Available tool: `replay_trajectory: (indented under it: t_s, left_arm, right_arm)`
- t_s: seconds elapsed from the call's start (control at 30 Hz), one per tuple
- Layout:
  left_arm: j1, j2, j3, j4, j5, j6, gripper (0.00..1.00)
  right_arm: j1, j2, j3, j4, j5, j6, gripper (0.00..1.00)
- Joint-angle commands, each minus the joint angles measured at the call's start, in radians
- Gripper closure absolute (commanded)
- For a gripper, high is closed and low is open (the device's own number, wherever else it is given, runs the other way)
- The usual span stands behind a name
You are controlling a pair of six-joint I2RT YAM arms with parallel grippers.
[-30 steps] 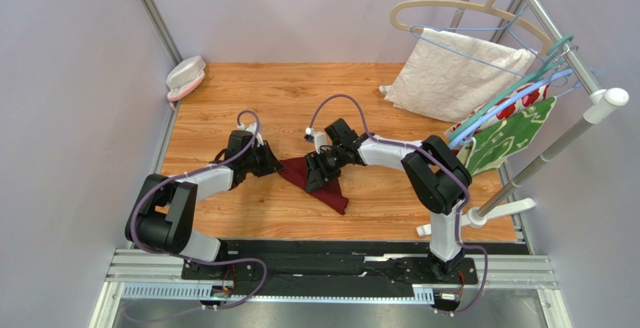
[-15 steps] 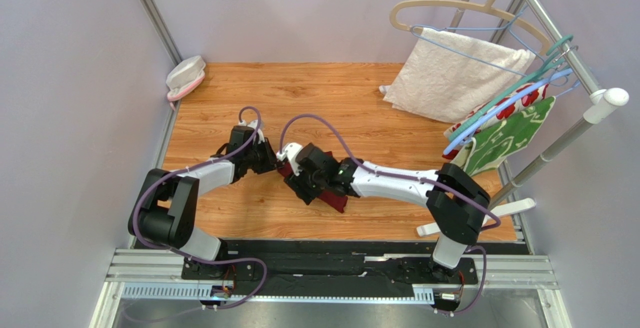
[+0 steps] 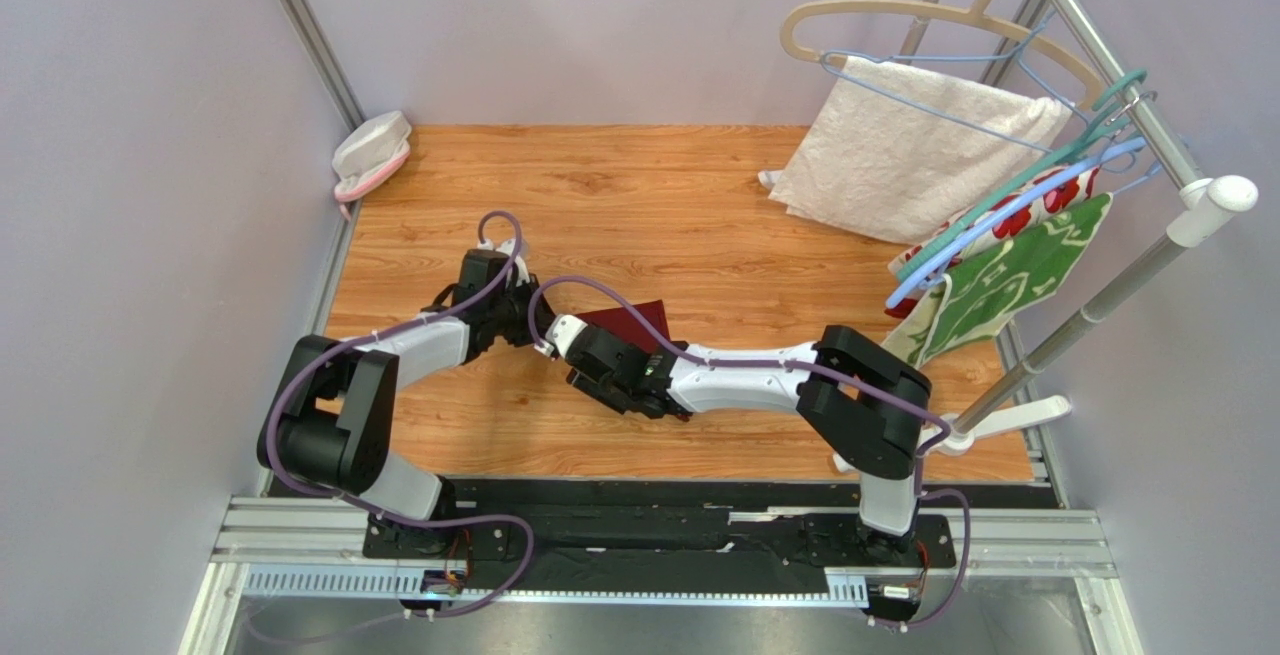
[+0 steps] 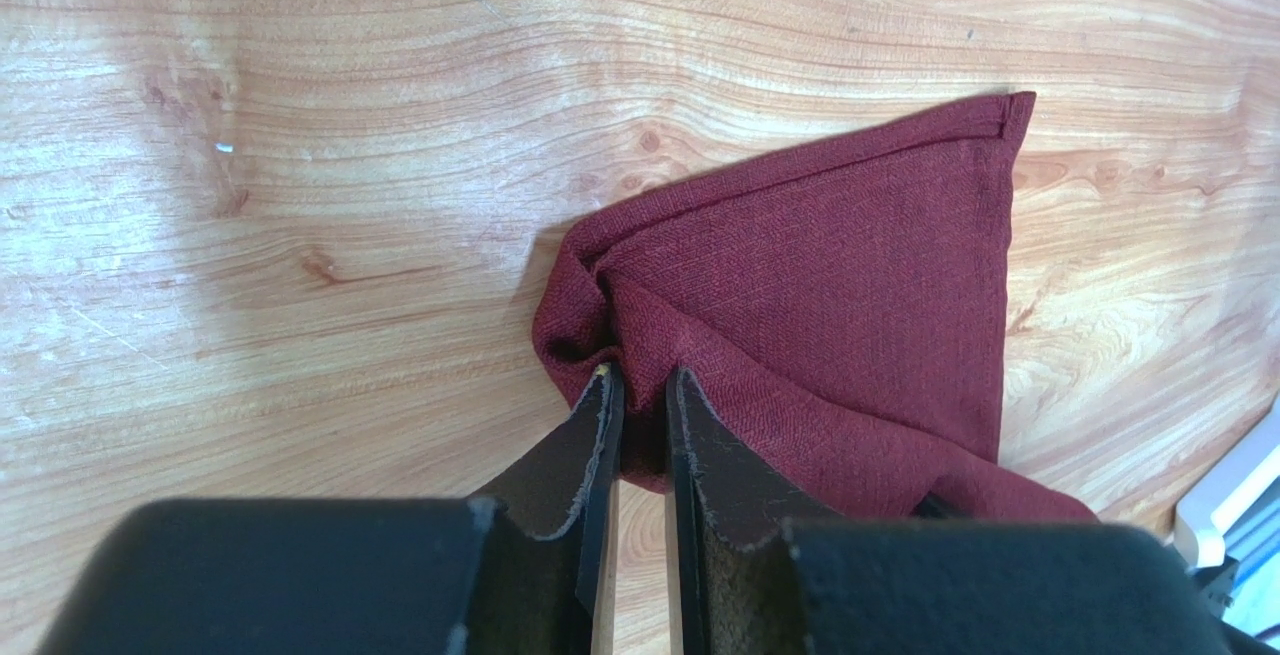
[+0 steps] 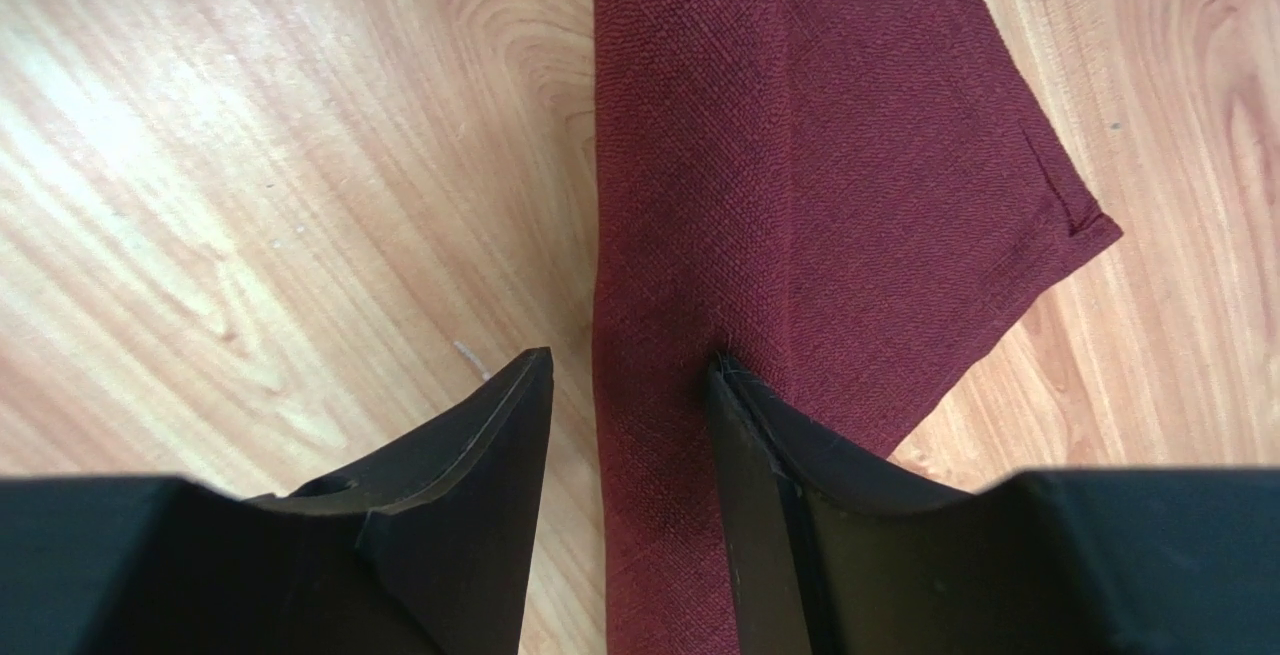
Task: Fold the napkin, place the utensils inside, and roll it up
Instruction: Roll the napkin with the utensil
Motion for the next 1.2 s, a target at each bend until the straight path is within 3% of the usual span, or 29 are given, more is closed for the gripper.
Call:
replay_trajectory:
  t_s: [0.0,0.17,0.33,0.5,0.57,0.77,1.0,1.17]
  left_arm:
    - [0.003,0.006,0.032,-0.007,0.013,0.022,0.81]
    - [0.003,-0.009,0.027,0.015,0.041,0.027,0.72]
    - [0.003,-0.034,0.038,0.004,0.036,0.036,0.51]
    - [0.003,-0.092,0.055,-0.033,-0.013,0.040,0.38]
    - [0.003,-0.138,0.057,-0.076,-0.060,0.044,0.35]
    - [0.005,-0.271,0.026,-0.126,-0.168,0.057,0.32]
    - [0.005,-0.328,-0.028,-0.127,-0.157,0.059,0.32]
    - [0.005,-0.311,-0.057,-0.101,-0.145,0.054,0.32]
  right_arm:
    - [-0.005,0.060,0.016,0.027,0.045,-0.027,0.53]
    - [-0.031,0.084,0.008,0.032,0.001,-0.024,0.53]
    - [-0.083,0.086,-0.004,0.036,-0.121,-0.008,0.55]
    - [-0.150,0.116,0.003,0.004,-0.243,0.018,0.71]
    - [-0.166,0.122,0.009,-0.023,-0.307,0.030,0.78]
    - [-0.221,0.118,0.034,-0.095,-0.539,0.084,0.85]
    - [-0.296,0.107,0.077,-0.126,-0.807,0.199,0.87]
    - [-0.343,0.147,0.123,-0.143,-0.919,0.252,0.88]
